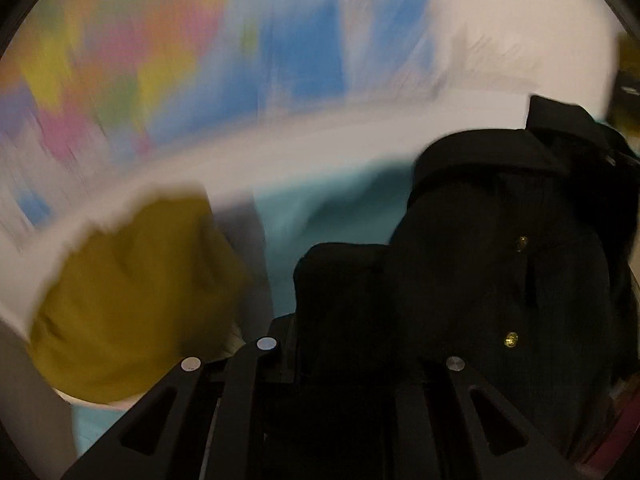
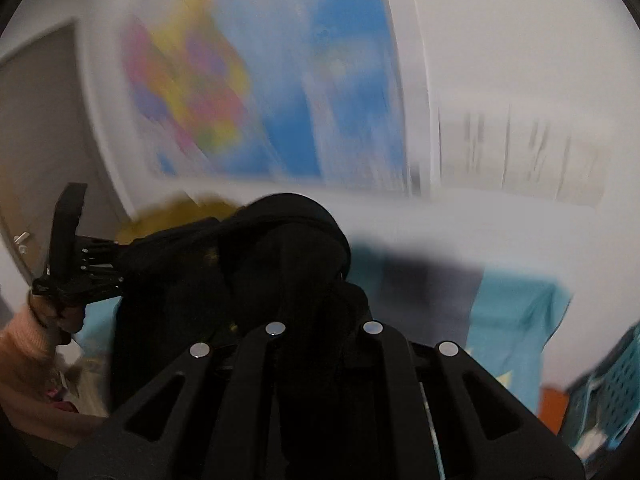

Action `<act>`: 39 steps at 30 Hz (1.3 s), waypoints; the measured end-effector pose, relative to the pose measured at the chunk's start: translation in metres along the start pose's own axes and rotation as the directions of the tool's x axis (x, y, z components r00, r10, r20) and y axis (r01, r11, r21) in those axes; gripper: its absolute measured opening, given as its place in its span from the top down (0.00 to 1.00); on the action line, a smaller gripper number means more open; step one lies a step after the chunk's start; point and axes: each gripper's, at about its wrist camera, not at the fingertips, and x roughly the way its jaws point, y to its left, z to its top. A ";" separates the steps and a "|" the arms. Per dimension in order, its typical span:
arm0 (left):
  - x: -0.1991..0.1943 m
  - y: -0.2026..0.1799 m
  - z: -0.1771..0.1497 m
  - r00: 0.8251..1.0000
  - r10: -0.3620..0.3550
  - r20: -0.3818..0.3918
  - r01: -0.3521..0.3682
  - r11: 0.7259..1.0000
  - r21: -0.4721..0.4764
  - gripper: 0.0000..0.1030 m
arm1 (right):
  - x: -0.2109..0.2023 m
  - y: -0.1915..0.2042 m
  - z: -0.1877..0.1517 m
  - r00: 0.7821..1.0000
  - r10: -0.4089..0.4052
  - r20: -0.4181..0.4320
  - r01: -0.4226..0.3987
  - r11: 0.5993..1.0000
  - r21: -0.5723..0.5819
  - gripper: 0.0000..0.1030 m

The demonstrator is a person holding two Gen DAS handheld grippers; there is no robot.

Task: Fold large clothes
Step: 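Lift the black coat high with both grippers and shake it out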

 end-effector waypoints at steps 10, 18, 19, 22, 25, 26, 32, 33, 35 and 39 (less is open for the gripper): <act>0.071 0.047 0.011 0.984 -0.174 -0.038 0.166 0.975 -0.144 0.90 | 0.051 -0.030 0.022 0.998 -0.019 0.058 0.021 0.999 -0.040 0.92; 0.105 0.036 0.014 0.993 -0.051 -0.110 0.050 0.999 -0.018 0.69 | 0.131 -0.059 0.000 0.968 -0.136 -0.211 0.132 0.991 -0.033 0.71; 0.106 0.034 0.015 0.994 -0.038 -0.103 0.039 0.999 0.011 0.61 | 0.137 -0.061 -0.006 0.956 -0.143 -0.257 0.139 0.990 -0.034 0.64; 0.082 0.032 0.024 0.997 -0.068 -0.026 0.069 0.996 0.061 0.37 | 0.129 -0.066 -0.008 0.963 -0.130 -0.237 0.132 0.991 -0.006 0.50; 0.055 0.031 0.039 0.985 -0.161 0.062 0.156 0.984 0.090 0.19 | 0.113 -0.070 0.007 0.986 -0.056 -0.155 0.066 0.996 0.061 0.32; 0.052 0.028 0.051 0.980 -0.180 0.081 0.171 0.980 0.105 0.18 | 0.109 -0.073 0.013 0.992 -0.030 -0.126 0.041 0.995 0.091 0.30; 0.103 0.021 0.084 0.983 -0.183 -0.011 0.183 0.982 0.041 0.18 | 0.137 -0.089 0.041 0.994 0.061 -0.087 -0.035 0.960 0.280 0.30; 0.116 0.025 0.092 0.981 -0.194 -0.032 0.194 0.981 0.003 0.18 | 0.149 -0.089 0.044 0.991 0.085 -0.101 -0.051 0.952 0.303 0.30; 0.136 0.031 0.109 0.975 -0.211 -0.066 0.207 0.976 -0.063 0.18 | 0.168 -0.089 0.046 0.985 0.115 -0.129 -0.066 0.940 0.334 0.29; 0.170 0.035 0.118 0.958 -0.239 -0.159 0.220 0.967 -0.129 0.18 | 0.199 -0.090 0.036 0.957 0.165 -0.238 -0.057 0.913 0.404 0.29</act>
